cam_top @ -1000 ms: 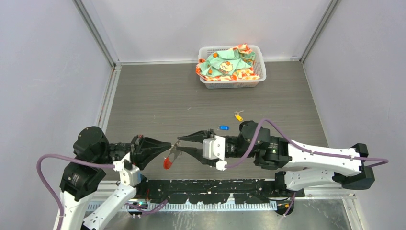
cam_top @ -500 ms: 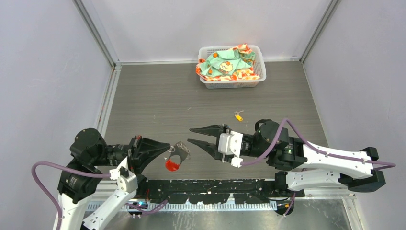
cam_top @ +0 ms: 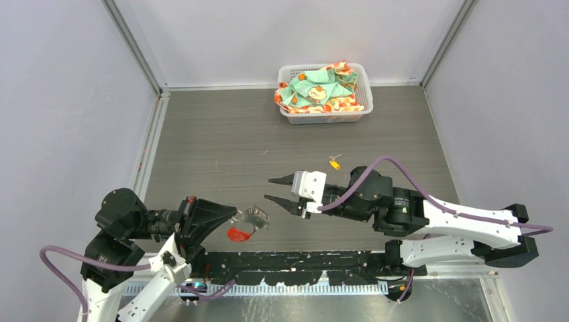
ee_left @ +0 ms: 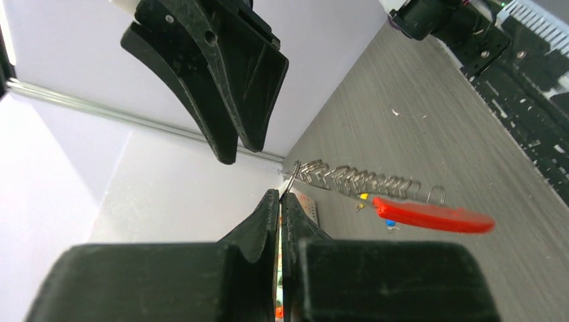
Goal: Put the keys on the keyring
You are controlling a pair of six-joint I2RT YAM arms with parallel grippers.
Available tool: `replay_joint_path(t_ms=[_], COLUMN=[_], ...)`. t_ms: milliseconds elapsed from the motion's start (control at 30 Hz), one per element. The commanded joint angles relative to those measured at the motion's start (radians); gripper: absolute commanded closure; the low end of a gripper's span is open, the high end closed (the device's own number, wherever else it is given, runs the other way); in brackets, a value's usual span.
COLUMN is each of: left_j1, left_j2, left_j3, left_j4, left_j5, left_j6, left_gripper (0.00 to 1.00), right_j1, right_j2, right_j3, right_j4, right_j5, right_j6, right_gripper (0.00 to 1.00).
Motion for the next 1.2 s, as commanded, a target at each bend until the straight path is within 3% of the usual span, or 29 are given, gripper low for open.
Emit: replay_joint_path(t_ms=[0,167,467,567,733,800,933,1067,1167], left_j1=[0.022,0.056,0.133,0.153,0.159,0.159,0.159,0.16,0.16], left_j2=[-0.033,-0.044,-0.027,0.002,0.076,0.081,0.073,0.063,0.043], left_j3=[-0.028,-0.032,0.011,0.045,0.09,0.079,0.071,0.079,0.07], left_j4=[0.036,0.032,0.029,0.029,0.027,0.027,0.031,0.031,0.032], left_j5=[0.072,0.117,0.181,0.185,0.127,0.11,0.131,0.138,0.157], left_j6=[0.143,0.158,0.013,-0.122,-0.494,-0.556,-0.566,-0.518,-0.452], left_gripper=[1.0,1.0,1.0,1.0,1.0,1.0,1.0,1.0,1.0], right_j1=[-0.003,-0.07,-0.417,-0.482,-0.61,-0.657,-0.699,-0.691,-0.69], right_j2=[-0.009,0.007,0.04,0.046,0.101,0.125,0.098,-0.021,-0.044], right_j3=[0.041,0.061,-0.007,-0.052,-0.089,-0.123,-0.22,-0.322,-0.306], right_j4=[-0.021,-0.062,-0.128,-0.134,-0.232,-0.246,-0.143,0.088,0.085], right_j5=[0.08,0.177,0.03,0.056,0.145,0.143,-0.012,-0.183,-0.216], right_j6=[0.111,0.27,0.626,0.67,0.768,0.803,0.792,0.75,0.694], right_gripper=[0.57,0.5,0.52,0.54,0.54,0.55,0.6,0.6,0.6])
